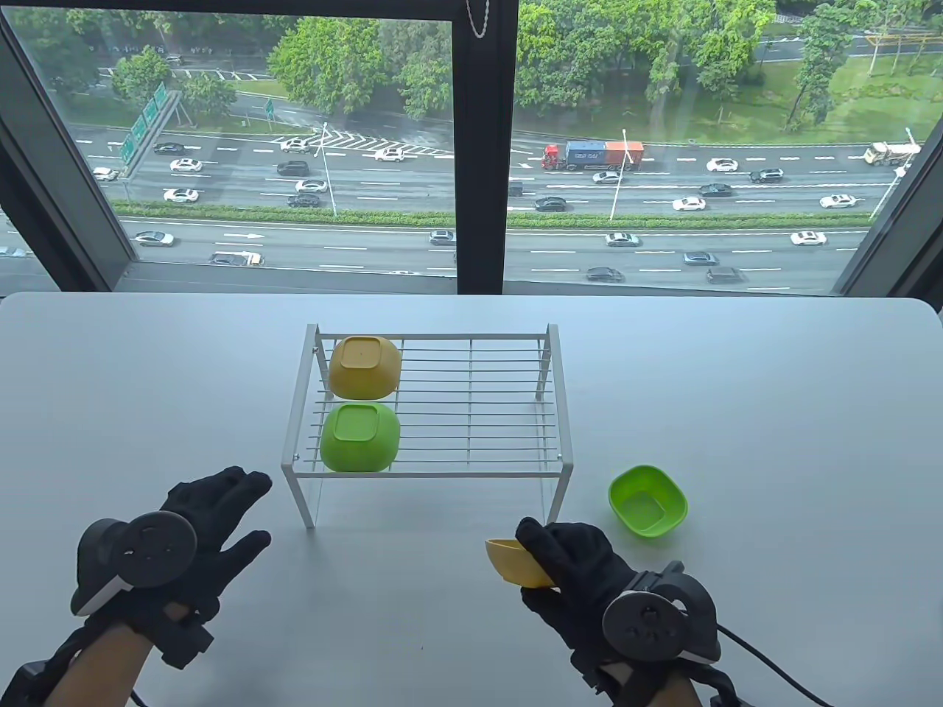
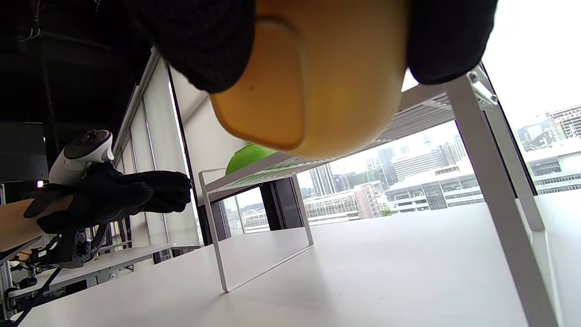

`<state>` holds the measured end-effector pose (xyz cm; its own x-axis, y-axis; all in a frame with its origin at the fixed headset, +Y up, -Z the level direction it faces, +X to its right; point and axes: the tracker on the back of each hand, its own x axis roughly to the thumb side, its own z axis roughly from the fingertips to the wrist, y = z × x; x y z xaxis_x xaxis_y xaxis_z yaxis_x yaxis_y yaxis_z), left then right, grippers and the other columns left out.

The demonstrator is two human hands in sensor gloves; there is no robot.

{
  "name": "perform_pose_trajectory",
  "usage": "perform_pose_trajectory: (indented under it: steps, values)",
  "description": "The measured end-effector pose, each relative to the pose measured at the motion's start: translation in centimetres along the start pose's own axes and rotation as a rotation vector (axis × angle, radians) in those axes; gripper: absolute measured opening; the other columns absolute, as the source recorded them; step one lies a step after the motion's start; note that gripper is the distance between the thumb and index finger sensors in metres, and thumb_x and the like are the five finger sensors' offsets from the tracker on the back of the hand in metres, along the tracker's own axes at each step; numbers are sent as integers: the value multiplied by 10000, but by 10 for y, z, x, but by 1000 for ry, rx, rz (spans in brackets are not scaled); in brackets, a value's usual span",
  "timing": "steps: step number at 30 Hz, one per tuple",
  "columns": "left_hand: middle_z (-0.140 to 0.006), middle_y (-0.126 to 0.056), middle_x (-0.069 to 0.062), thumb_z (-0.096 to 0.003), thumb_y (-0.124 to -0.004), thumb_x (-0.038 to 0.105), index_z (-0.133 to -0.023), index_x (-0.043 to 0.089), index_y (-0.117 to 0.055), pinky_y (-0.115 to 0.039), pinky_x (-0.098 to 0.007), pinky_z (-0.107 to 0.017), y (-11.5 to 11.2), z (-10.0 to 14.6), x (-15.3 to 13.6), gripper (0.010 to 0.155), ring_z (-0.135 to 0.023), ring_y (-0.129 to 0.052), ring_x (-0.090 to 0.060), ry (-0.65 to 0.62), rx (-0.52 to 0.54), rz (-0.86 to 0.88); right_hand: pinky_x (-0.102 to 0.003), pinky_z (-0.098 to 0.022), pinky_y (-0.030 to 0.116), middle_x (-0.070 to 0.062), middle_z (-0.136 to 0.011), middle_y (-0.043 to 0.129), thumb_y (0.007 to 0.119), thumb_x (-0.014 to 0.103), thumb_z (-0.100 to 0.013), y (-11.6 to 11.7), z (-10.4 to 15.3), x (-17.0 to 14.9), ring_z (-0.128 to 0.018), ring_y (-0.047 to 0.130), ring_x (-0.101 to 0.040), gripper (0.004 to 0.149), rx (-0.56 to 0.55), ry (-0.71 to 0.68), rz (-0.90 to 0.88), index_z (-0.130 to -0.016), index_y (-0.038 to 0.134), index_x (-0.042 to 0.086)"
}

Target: Flip small dish upside down onto kitchen shelf

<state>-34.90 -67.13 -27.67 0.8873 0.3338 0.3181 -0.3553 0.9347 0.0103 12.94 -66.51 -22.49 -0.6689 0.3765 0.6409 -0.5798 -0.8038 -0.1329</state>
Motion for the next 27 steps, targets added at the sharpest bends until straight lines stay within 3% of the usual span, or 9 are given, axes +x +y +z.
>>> perform_pose_trajectory:
  steps: [8,16,19,27]
  values:
    - [-1185,-525,-79,-449,-663,595,-1099,311,-568,-443,-720,-773,1,1,0,716,-1057,-573,-407,-12,2,-1,-567,-623,774,-126,-968,708,943,395,-439,-10,-4,-1,-820,770,-415,779,-92,22,25,-1080,502,353]
    - [-1186,-525,-79,-450,-671,586,-1099,310,-574,-442,-721,-773,0,1,-1,712,-1059,-574,-406,-15,-12,-1,-581,-610,783,-145,-1004,704,954,372,-439,-31,-28,22,-836,782,-428,786,-133,8,-15,-1090,516,322]
    - [-1186,-525,-73,-450,-671,584,-1098,314,-574,-443,-721,-773,-2,0,-4,709,-1060,-572,-405,-9,-30,-1,-566,-583,820,-115,-975,767,976,384,-417,-38,-38,29,-801,842,-399,786,-213,19,121,-1080,562,297]
    - [-1186,-516,-107,-450,-670,583,-1098,314,-570,-440,-721,-773,0,0,-9,708,-1059,-567,-408,8,-30,28,-578,-589,811,-132,-1001,741,958,367,-425,-33,-65,28,-821,826,-418,789,-249,62,125,-1088,539,286]
